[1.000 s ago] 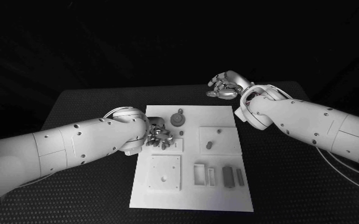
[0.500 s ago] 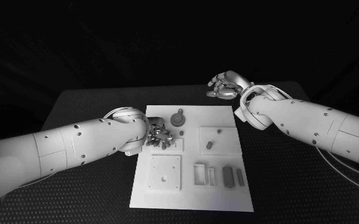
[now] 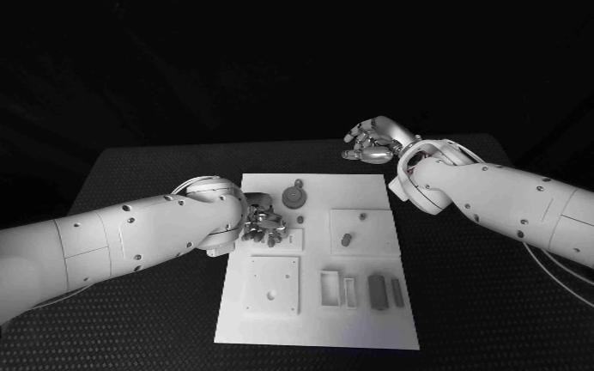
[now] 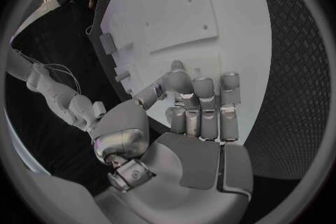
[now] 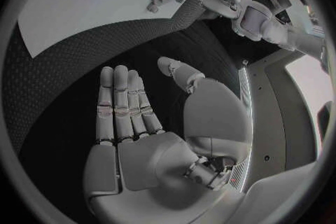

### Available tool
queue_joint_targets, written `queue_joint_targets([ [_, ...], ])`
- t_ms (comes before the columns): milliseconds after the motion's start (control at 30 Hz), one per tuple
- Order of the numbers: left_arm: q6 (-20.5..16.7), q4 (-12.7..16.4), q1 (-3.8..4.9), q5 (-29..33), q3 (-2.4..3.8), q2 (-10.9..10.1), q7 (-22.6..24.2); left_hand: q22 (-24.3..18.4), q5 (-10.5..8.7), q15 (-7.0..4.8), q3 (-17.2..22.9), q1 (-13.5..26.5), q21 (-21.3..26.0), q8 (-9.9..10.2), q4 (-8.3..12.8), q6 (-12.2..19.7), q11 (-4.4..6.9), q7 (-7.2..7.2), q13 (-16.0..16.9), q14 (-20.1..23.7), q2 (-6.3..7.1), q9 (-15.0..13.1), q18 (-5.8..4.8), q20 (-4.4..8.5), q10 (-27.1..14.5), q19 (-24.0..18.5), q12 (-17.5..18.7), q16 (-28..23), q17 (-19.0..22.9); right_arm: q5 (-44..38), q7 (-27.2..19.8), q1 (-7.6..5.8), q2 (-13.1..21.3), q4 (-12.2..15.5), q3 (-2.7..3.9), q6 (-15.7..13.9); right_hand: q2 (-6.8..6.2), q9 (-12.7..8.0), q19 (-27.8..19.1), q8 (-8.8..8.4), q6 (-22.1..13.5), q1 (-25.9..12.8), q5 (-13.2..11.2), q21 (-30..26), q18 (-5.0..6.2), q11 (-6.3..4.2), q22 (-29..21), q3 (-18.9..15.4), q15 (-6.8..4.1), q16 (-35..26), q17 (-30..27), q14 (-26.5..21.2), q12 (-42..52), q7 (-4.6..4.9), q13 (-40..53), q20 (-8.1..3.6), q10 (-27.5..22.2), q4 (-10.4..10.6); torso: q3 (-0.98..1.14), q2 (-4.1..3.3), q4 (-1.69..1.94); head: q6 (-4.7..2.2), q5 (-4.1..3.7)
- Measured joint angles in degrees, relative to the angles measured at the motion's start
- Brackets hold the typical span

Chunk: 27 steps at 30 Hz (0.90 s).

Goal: Assemble the parts on the task board

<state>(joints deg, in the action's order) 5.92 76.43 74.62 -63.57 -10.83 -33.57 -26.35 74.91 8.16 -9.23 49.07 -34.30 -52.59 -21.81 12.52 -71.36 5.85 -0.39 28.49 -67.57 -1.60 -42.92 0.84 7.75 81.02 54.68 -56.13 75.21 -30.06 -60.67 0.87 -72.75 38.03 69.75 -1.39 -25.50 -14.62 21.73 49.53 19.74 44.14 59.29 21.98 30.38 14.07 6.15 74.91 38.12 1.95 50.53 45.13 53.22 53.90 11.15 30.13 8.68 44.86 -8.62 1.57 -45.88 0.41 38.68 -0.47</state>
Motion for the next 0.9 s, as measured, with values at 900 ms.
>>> queue_joint_targets([
  [900,0.0,0.0,-0.06,-0.41,0.01,0.09,-0.02,-0.01,0.19,0.12,0.0,-0.23,-0.2,-0.36,0.0,0.04,0.0,-0.02,-0.1,-0.02,0.23,0.02,-0.01,-0.1,0.0,0.09,0.0,0.0,0.01,0.0,0.0,0.0,0.01,0.05,0.0,0.05,0.0,-0.03,0.0,0.0,-0.04,0.0,0.0,-0.23,0.0,0.21,0.0,0.0,0.0,0.23,-0.05,0.0,0.22,0.04,-0.11,0.0,-0.21,0.0,-0.01,-0.03,0.01,0.34,-0.04],
])
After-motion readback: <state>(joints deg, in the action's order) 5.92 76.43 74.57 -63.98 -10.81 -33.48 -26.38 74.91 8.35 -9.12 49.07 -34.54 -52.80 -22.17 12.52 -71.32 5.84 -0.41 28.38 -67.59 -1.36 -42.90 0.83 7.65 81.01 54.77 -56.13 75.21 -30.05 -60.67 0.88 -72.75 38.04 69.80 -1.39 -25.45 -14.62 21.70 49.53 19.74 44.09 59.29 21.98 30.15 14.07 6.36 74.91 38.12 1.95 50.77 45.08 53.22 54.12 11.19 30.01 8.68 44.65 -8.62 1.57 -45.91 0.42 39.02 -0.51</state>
